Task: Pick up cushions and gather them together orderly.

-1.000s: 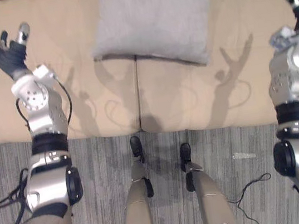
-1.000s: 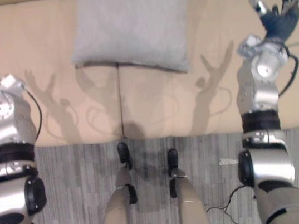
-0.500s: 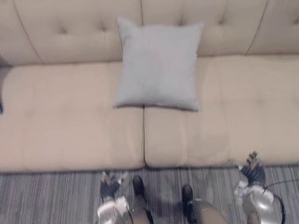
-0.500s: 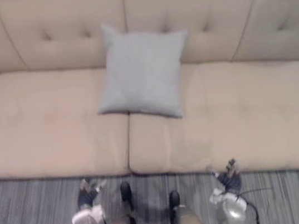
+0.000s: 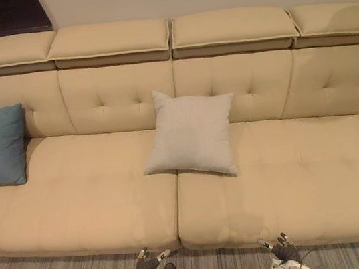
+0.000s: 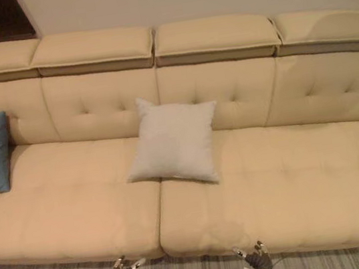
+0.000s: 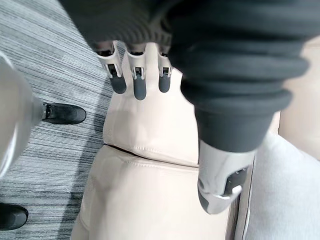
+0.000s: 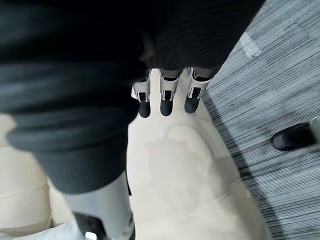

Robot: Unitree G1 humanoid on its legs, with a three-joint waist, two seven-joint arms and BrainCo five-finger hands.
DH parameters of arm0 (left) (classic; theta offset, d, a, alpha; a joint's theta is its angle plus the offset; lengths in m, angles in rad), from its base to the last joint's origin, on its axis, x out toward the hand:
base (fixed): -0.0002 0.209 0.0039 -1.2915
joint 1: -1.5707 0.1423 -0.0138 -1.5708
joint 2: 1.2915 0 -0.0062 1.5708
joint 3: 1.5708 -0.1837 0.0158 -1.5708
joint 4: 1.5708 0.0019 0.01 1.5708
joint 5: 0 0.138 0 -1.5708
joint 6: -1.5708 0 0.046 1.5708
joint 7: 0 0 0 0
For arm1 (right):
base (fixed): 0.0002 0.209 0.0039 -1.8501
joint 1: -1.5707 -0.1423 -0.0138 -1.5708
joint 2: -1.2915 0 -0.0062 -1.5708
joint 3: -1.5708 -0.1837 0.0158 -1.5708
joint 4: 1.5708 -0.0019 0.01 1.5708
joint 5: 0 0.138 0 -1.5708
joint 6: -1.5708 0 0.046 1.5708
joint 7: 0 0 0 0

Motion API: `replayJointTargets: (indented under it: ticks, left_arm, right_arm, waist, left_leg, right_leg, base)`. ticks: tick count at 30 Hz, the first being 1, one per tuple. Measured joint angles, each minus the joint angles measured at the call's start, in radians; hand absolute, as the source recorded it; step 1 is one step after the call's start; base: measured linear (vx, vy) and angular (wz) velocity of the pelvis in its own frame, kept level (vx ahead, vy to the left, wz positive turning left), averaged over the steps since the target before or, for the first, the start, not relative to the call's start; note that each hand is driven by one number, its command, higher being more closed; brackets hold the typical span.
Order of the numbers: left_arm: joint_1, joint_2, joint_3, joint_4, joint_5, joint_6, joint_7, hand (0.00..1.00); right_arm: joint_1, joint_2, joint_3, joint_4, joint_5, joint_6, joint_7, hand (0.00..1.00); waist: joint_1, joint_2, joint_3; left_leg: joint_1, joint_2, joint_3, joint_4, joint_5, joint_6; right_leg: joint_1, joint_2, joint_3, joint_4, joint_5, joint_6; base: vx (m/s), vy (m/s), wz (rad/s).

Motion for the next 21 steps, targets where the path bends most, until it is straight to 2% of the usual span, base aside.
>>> replayJointTargets:
  ticks: [2,3,4,5,7,8,9,10,11,12,13,14,15,16,17,18,19,20,21]
  left_arm:
    - [-0.034,0.009,-0.017,-0.001,0.000,0.000,0.003,0.00]
    - [-0.056,0.006,-0.016,-0.012,0.000,0.001,0.004,0.00]
    - [-0.064,-0.004,-0.002,-0.033,-0.001,0.000,0.008,0.00]
    - [-0.069,-0.002,0.001,-0.043,-0.001,0.000,0.010,0.00]
    - [-0.067,-0.001,0.017,-0.055,-0.001,0.000,0.011,0.00]
    - [-0.057,0.004,0.033,-0.067,-0.002,0.000,0.014,0.00]
    - [-0.047,0.007,0.058,-0.070,-0.002,0.000,0.017,0.00]
    - [-0.048,0.002,0.069,-0.067,-0.002,0.003,0.017,0.00]
    - [-0.015,-0.040,0.067,-0.066,-0.002,0.009,0.018,0.00]
    - [-0.010,-0.044,0.065,-0.066,-0.002,0.009,0.018,0.00]
    - [0.005,-0.058,0.048,-0.071,-0.002,0.003,0.018,0.00]
    - [0.003,-0.057,0.045,-0.069,-0.002,0.003,0.018,0.00]
    - [-0.008,-0.052,0.027,-0.052,-0.003,0.005,0.019,0.00]
    - [-0.009,-0.058,0.020,-0.040,-0.003,0.006,0.019,0.00]
    - [-0.009,-0.059,0.019,-0.038,-0.002,0.006,0.019,0.00]
    - [-0.004,-0.062,0.016,-0.036,-0.003,0.007,0.019,0.00]
    - [-0.011,-0.057,0.011,-0.040,-0.001,0.007,0.017,0.00]
    - [-0.019,-0.056,0.012,-0.039,-0.001,0.008,0.018,0.00]
    - [-0.030,-0.050,0.013,-0.040,-0.001,0.009,0.018,0.00]
  right_arm:
    - [-0.023,0.003,0.028,-0.004,0.000,0.000,-0.007,0.00]
    - [-0.042,0.002,0.033,-0.005,0.000,0.000,-0.007,0.00]
    - [-0.065,0.002,0.036,-0.012,0.000,0.001,-0.008,0.00]
    - [-0.061,0.003,0.037,-0.023,0.000,0.001,-0.009,0.00]
    - [-0.052,0.003,0.037,-0.024,0.000,0.001,-0.010,0.00]
    - [-0.051,0.003,0.046,-0.024,-0.004,0.001,-0.010,0.00]
    - [-0.053,0.001,0.062,-0.023,-0.017,0.001,-0.011,0.00]
    - [-0.060,-0.003,0.062,-0.023,-0.027,0.001,-0.011,0.00]
    - [-0.061,-0.027,0.063,-0.023,-0.034,0.001,-0.020,0.00]
    - [-0.059,-0.031,0.063,-0.023,-0.034,0.001,-0.022,0.00]
    - [-0.058,-0.044,0.067,-0.026,-0.034,0.000,-0.030,0.00]
    - [-0.059,-0.044,0.067,-0.026,-0.034,0.000,-0.030,0.00]
    - [-0.066,-0.044,0.067,-0.025,-0.034,0.001,-0.035,0.00]
    - [-0.070,-0.043,0.068,-0.025,-0.034,0.001,-0.037,0.00]
    - [-0.069,-0.044,0.068,-0.023,-0.034,0.001,-0.039,0.00]
    - [-0.059,-0.041,0.068,-0.015,-0.034,0.002,-0.044,0.00]
    - [-0.057,-0.030,0.067,0.006,-0.033,0.004,-0.046,0.00]
    - [-0.057,-0.032,0.066,0.009,-0.033,0.006,-0.049,0.00]
    - [-0.052,-0.036,0.067,0.009,-0.034,0.012,-0.049,0.00]
  waist:
    - [-0.002,-0.010,0.006]
    - [-0.001,-0.011,0.006]
    - [0.012,0.001,0.017]
    - [0.008,0.000,0.017]
    - [0.005,-0.012,0.013]
    - [0.009,-0.026,0.004]
    - [0.022,-0.046,-0.008]
    - [0.026,-0.040,-0.005]
    - [0.056,0.006,-0.006]
    - [0.058,0.009,-0.008]
    - [0.059,0.024,-0.020]
    - [0.059,0.026,-0.021]
    - [0.061,0.024,-0.011]
    - [0.061,0.051,-0.003]
    - [0.060,0.055,-0.002]
    - [0.055,0.060,-0.004]
    - [0.053,0.039,-0.001]
    - [0.052,0.031,0.006]
    - [0.051,0.008,0.016]
  left_leg:
    - [-0.056,0.001,-0.001,0.064,-0.025,0.012]
    - [-0.098,0.014,-0.007,0.106,-0.044,0.029]
    - [-0.124,0.033,-0.005,0.124,-0.045,0.033]
    - [-0.135,0.027,-0.017,0.151,-0.045,0.039]
    - [-0.149,0.011,-0.036,0.184,-0.044,0.043]
    - [-0.177,0.002,-0.044,0.220,-0.038,0.039]
    - [-0.221,0.001,-0.045,0.265,-0.032,0.030]
    - [-0.233,0.007,-0.041,0.276,-0.024,0.026]
    - [-0.242,0.031,-0.037,0.281,-0.022,0.027]
    - [-0.242,0.033,-0.035,0.280,-0.022,0.029]
    - [-0.264,0.043,-0.029,0.259,-0.002,0.023]
    - [-0.266,0.042,-0.027,0.257,0.004,0.021]
    - [-0.278,0.044,-0.027,0.236,0.047,0.014]
    - [-0.276,0.066,-0.032,0.218,0.080,0.007]
    - [-0.276,0.074,-0.032,0.211,0.094,0.008]
    - [-0.266,0.086,-0.032,0.174,0.134,0.001]
    - [-0.260,0.079,-0.032,0.192,0.059,0.004]
    - [-0.266,0.072,-0.033,0.239,0.037,0.012]
    - [-0.277,0.044,-0.037,0.417,-0.028,0.026]
  right_leg:
    - [-0.044,-0.010,-0.007,0.039,0.000,0.000]
    - [-0.065,-0.012,-0.005,0.040,0.010,0.012]
    - [-0.105,-0.022,-0.032,0.198,-0.041,0.005]
    - [-0.126,-0.050,-0.050,0.377,-0.090,0.019]
    - [-0.098,-0.093,-0.053,0.537,-0.119,0.049]
    - [-0.065,-0.120,-0.040,0.597,-0.123,0.063]
    - [-0.030,-0.132,-0.015,0.571,-0.144,0.105]
    - [-0.031,-0.116,-0.021,0.545,-0.156,0.108]
    - [-0.001,-0.073,-0.038,0.439,-0.166,0.104]
    - [0.005,-0.069,-0.041,0.428,-0.173,0.103]
    - [0.030,-0.057,-0.076,0.340,-0.228,0.069]
    - [0.032,-0.056,-0.077,0.335,-0.232,0.066]
    - [0.038,-0.045,-0.084,0.287,-0.259,0.041]
    - [0.056,-0.021,-0.100,0.248,-0.258,0.035]
    - [0.058,-0.014,-0.108,0.238,-0.255,0.030]
    - [0.057,-0.006,-0.126,0.226,-0.239,0.002]
    - [0.061,-0.037,-0.173,0.199,-0.238,-0.028]
    - [0.061,-0.049,-0.170,0.201,-0.235,-0.027]
    - [0.061,-0.089,-0.163,0.194,-0.212,-0.017]
  base:
    - [-0.13,0.014,-0.04]
    - [-0.12,0.039,-0.07]
    - [-0.13,0.038,0.05]
    - [-0.07,0.013,0.20]
    - [-0.06,-0.034,0.38]
    - [-0.19,-0.185,0.27]
    - [-0.18,-0.177,0.15]
    - [-0.28,-0.180,-0.13]
    - [-0.16,-0.049,-0.18]
    - [-0.24,-0.093,-0.09]
    - [-0.08,-0.043,0.07]
    - [-0.24,-0.122,0.10]
    - [-0.27,-0.116,0.01]
    - [-0.33,-0.127,0.00]
    - [-0.24,-0.054,-0.02]
    - [-0.27,0.027,-0.02]
    - [-0.25,0.050,-0.08]
    - [-0.27,0.088,-0.24]
    - [-0.22,0.092,-0.35]
